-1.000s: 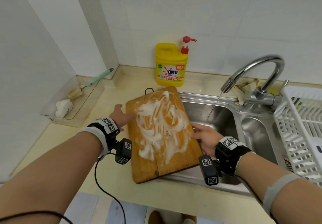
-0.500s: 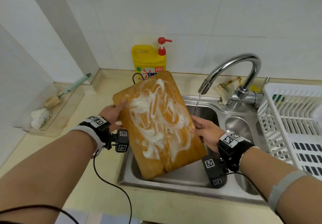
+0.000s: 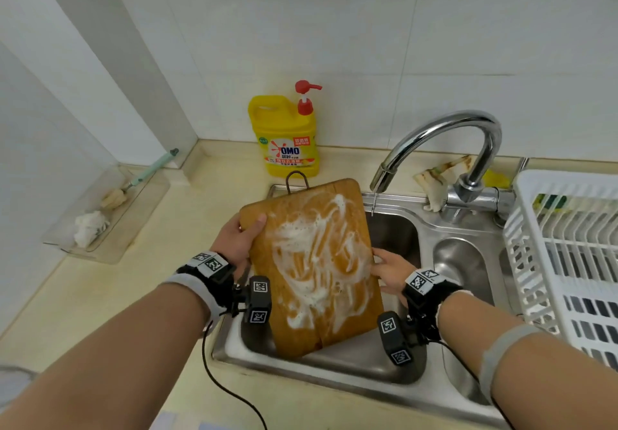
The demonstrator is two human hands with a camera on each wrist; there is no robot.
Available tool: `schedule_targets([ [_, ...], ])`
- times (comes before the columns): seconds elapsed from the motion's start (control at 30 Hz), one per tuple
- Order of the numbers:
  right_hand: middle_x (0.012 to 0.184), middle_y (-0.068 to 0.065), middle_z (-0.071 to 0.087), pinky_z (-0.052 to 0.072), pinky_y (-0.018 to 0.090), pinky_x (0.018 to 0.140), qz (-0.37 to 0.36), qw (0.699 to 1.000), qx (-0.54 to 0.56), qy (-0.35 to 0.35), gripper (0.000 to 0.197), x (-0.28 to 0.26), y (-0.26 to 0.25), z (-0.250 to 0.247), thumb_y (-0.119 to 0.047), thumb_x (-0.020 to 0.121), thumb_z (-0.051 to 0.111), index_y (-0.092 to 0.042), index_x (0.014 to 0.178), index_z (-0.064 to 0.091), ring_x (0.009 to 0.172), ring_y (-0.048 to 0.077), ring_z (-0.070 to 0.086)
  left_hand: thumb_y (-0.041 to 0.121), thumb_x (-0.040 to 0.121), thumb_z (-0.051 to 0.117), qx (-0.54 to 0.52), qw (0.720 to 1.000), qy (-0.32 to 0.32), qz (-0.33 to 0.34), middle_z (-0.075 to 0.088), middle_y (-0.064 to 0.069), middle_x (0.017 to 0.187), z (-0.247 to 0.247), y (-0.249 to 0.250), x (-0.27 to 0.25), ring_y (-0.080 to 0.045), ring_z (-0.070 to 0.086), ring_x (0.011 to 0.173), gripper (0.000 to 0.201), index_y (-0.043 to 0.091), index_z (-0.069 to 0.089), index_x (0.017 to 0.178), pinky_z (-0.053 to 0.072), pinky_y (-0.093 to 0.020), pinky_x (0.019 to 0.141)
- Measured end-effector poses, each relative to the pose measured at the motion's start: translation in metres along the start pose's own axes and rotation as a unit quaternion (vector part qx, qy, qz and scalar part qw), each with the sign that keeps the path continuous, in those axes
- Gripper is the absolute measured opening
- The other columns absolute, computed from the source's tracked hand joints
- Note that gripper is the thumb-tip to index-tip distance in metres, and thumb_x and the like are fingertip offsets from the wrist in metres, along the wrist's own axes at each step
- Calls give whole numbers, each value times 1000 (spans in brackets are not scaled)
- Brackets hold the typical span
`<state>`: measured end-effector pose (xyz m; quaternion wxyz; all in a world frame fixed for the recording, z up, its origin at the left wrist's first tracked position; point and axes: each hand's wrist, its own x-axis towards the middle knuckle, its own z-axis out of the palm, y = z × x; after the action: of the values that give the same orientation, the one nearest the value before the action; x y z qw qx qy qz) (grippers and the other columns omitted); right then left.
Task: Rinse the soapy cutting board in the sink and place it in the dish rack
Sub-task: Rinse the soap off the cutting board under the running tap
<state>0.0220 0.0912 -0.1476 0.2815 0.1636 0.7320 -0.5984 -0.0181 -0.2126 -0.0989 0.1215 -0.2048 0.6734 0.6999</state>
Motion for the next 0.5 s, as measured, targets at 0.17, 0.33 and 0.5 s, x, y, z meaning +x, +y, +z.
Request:
schedule_targets([
  [0.17, 133, 4, 59, 44, 31, 80, 61, 998, 16, 2, 45, 7, 0, -4, -24, 97, 61, -23, 140, 49, 116, 25, 57, 26, 89, 73, -29, 1000, -6, -8, 72, -19, 118, 7, -11, 3, -38, 72, 103, 40, 17, 62, 126, 61, -54, 80],
  [0.33, 130, 8, 63, 46, 42, 103, -36, 997, 7, 71, 50, 22, -28, -11, -23, 97, 59, -17, 145, 45, 120, 24, 60, 23, 90, 71, -24, 999, -30, -22, 72, -17, 116, 12, -14, 15, -36, 70, 104, 27, 20, 64, 116, 58, -59, 87],
  [0.5, 116, 2, 66, 50, 44, 102, -63, 991, 31, 118, 45, 31, -52, -19, -22, 98, 59, -20, 141, 48, 112, 24, 64, 18, 89, 71, -10, 996, -87, -28, 74, -13, 111, 24, -12, 27, -28, 74, 94, 25, 21, 65, 113, 63, -45, 73],
])
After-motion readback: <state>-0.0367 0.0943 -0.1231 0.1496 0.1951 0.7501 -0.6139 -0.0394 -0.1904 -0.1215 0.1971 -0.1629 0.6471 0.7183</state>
